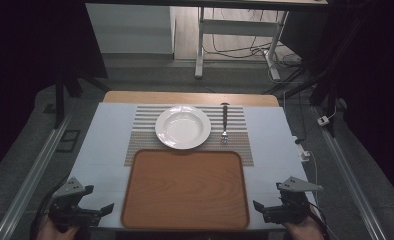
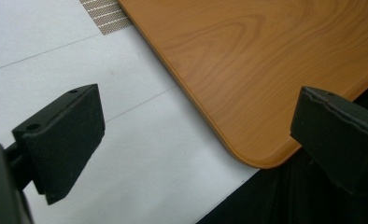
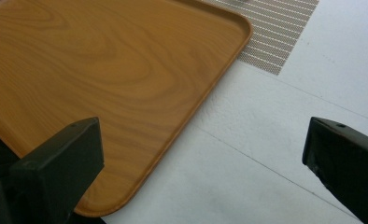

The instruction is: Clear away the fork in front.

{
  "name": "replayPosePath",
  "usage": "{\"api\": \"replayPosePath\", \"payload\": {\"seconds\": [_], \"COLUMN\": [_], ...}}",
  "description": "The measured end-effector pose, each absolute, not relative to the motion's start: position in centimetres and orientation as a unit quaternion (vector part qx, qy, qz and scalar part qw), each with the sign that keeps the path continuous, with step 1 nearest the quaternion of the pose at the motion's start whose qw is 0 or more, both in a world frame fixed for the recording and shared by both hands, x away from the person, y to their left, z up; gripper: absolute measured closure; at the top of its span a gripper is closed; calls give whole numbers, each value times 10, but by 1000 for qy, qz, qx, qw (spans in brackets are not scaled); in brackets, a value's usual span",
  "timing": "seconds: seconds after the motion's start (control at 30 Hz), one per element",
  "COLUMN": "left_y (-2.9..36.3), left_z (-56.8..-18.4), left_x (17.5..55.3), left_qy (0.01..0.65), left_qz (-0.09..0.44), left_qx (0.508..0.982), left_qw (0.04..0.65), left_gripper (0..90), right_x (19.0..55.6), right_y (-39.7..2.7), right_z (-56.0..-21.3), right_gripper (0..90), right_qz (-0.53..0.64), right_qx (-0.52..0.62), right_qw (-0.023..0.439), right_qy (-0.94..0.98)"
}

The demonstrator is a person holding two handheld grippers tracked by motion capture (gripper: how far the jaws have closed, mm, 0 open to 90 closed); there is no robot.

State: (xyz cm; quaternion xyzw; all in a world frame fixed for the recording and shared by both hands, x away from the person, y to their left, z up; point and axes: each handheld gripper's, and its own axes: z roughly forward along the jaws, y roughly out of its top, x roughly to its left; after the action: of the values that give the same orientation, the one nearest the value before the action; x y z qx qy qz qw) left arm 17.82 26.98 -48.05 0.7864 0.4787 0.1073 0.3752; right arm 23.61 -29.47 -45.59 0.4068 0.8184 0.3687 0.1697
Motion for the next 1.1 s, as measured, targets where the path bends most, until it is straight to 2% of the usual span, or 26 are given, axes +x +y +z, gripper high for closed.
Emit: {"api": "replayPosePath", "payload": {"seconds": [0.73, 1.1], "left_y": [270, 271], "left_z": [-481, -481], "left_x": [179, 179], "left_qy": [482, 484], "left_qz": [105, 103], "left_qx": [785, 783], "left_qw": [376, 376], "left_gripper": [40, 40], "right_x": [240, 244], "right_y": [-269, -246], "right_z": [-459, -466], "right_gripper": [0, 0], "right_qz": [358, 298], "right_qx": [366, 331], "right_qw": [166, 174], "right_qy": [843, 878]}}
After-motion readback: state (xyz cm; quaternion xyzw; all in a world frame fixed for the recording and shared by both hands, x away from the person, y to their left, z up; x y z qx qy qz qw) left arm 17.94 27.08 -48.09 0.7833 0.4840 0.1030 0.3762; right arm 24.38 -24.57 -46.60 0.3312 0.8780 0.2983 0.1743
